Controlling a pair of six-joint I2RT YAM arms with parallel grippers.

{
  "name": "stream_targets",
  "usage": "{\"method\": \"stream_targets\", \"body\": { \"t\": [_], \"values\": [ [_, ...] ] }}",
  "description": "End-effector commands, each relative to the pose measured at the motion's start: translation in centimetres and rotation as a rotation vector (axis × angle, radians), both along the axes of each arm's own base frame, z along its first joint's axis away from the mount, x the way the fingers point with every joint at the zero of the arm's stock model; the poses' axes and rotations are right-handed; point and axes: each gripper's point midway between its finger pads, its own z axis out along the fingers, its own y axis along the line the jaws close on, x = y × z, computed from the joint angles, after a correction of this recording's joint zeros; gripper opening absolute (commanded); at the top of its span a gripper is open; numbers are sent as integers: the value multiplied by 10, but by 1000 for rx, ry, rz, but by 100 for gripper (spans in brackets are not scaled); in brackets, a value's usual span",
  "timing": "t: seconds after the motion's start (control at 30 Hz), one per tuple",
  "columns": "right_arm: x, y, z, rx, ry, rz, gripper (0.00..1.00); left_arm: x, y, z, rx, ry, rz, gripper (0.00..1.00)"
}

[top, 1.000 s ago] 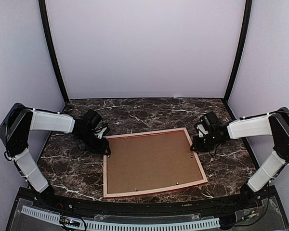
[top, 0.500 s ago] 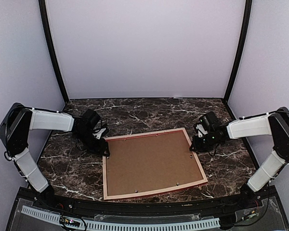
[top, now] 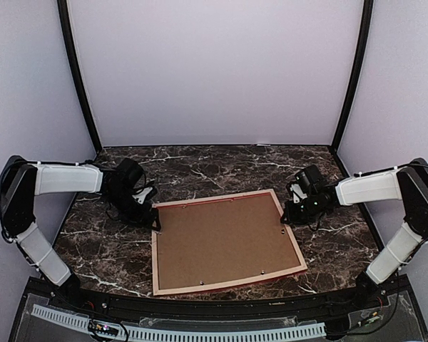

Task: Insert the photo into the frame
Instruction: Press the fastener onto the backboard.

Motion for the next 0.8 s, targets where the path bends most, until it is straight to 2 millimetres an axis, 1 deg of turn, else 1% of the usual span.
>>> {"method": "stream_targets", "body": {
  "t": [0.0,0.27,0.47,0.6,0.77],
  "values": [
    [-41,-24,-45,-92,208,-63,0,-11,3,5,-4,21,-7,80],
    [-42,-23,-47,-87,212,-58,0,-12,5,5,7,18,2,79],
    [-45,-24,-49,-83,219,-57,0,-18,19,-2,77,29,-2,73],
    [-45,-23,-50,-77,221,-56,0,-16,20,-5,89,30,-4,67],
    [-46,-24,-49,-81,221,-55,0,-13,21,-10,108,37,0,64]
  ]
}}
